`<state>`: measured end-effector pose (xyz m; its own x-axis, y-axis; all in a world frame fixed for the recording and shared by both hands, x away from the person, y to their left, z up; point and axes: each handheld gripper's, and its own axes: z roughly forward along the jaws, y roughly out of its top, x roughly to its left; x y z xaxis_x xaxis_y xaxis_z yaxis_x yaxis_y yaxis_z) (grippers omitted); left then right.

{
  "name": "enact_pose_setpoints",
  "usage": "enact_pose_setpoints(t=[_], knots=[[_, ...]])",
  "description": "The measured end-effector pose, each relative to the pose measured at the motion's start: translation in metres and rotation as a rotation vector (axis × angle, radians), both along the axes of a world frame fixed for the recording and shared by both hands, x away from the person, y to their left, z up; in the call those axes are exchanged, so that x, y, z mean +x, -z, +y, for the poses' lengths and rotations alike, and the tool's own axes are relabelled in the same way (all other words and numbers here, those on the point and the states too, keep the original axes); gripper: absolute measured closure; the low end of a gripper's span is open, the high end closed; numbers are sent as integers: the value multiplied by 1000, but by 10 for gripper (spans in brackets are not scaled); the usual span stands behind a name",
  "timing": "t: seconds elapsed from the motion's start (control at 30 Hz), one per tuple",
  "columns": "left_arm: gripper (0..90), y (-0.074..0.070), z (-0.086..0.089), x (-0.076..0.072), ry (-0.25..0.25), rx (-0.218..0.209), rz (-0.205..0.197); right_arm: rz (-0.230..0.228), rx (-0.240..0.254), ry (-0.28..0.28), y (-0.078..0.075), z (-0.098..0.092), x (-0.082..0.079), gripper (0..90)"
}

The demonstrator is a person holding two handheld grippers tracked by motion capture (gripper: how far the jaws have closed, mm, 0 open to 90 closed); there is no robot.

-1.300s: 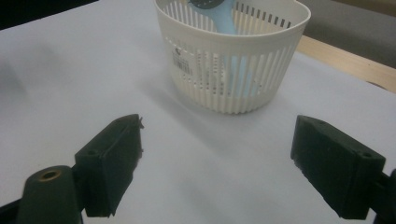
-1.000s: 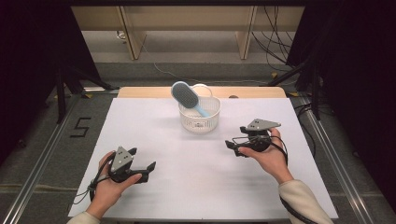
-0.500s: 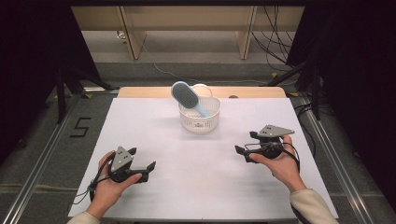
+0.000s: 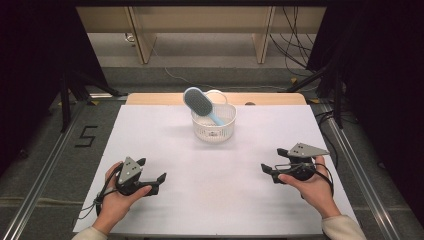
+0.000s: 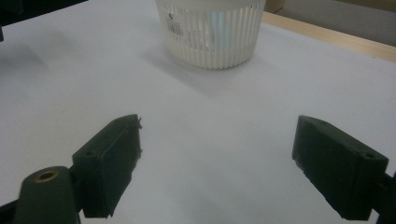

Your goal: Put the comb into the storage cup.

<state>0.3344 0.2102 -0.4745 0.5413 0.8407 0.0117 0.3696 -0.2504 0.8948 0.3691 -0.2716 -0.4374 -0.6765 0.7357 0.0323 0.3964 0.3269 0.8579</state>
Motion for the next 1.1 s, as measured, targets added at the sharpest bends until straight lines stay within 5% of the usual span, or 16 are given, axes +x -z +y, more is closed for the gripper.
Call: enact_pose_setpoints(t=[1.1], knots=[[111, 1, 0, 0, 1, 4, 1, -5, 17, 38, 22, -30, -44, 157]])
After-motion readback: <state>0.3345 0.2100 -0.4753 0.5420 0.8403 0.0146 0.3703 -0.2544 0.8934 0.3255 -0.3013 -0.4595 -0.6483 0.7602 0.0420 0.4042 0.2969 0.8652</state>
